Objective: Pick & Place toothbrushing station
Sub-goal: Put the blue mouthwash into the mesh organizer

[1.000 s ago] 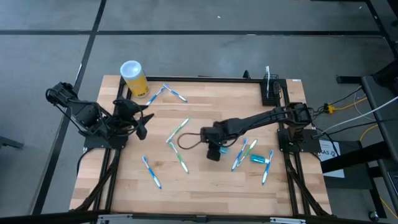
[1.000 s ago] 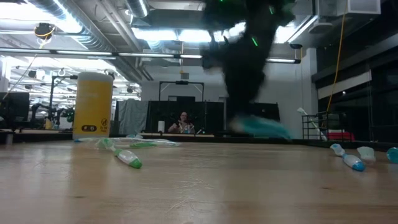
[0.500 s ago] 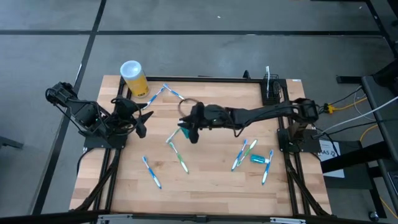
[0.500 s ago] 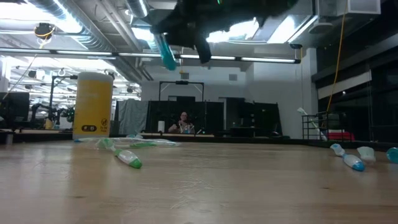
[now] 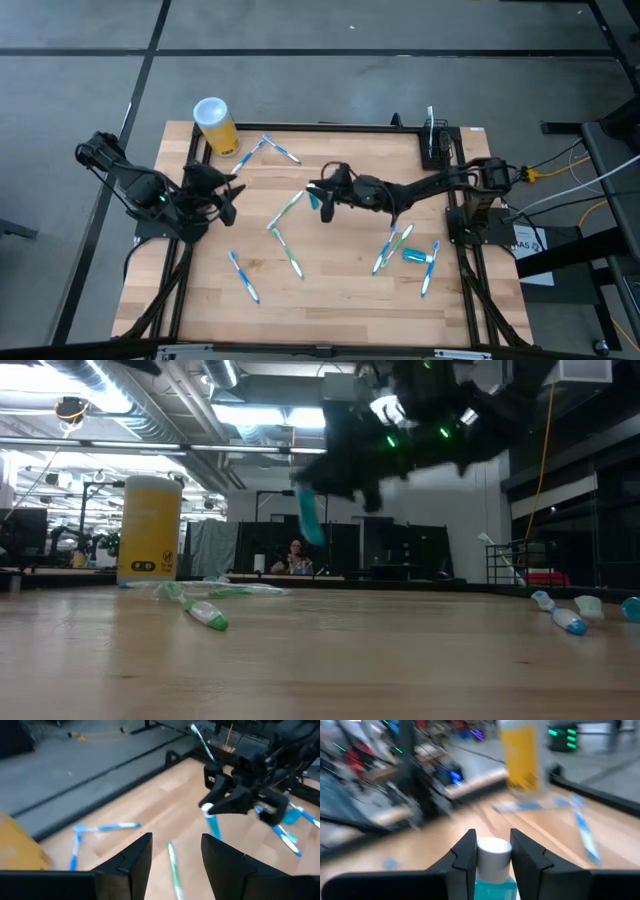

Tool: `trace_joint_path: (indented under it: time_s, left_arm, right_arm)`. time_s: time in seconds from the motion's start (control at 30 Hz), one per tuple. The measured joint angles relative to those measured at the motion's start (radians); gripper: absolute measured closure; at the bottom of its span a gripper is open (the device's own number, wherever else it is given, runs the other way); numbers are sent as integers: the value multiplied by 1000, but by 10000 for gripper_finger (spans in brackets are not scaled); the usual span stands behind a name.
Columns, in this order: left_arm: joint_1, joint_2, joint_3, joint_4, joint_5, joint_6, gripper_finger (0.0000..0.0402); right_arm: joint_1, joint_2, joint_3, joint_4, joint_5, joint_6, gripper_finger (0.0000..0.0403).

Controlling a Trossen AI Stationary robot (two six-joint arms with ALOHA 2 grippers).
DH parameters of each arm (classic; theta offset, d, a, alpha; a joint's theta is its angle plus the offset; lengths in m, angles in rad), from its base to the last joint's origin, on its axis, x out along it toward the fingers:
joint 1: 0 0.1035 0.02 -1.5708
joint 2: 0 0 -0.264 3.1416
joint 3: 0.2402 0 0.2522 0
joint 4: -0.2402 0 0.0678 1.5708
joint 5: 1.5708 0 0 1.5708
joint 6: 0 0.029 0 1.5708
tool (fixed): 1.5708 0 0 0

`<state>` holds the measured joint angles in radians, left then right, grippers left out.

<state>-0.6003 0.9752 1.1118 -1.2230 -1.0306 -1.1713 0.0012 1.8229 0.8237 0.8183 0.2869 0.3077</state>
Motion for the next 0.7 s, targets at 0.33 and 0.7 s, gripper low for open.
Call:
trace_joint_path:
  time_s: [0.33, 0.7]
  left_arm:
    - [1, 119, -156, 370, 57, 4, 241]
    - [-32, 388, -157, 532, 107, -89, 240]
  right_arm:
    - [71, -1, -205, 249, 232, -43, 312]
    - [121, 171, -207, 521, 356, -177, 312]
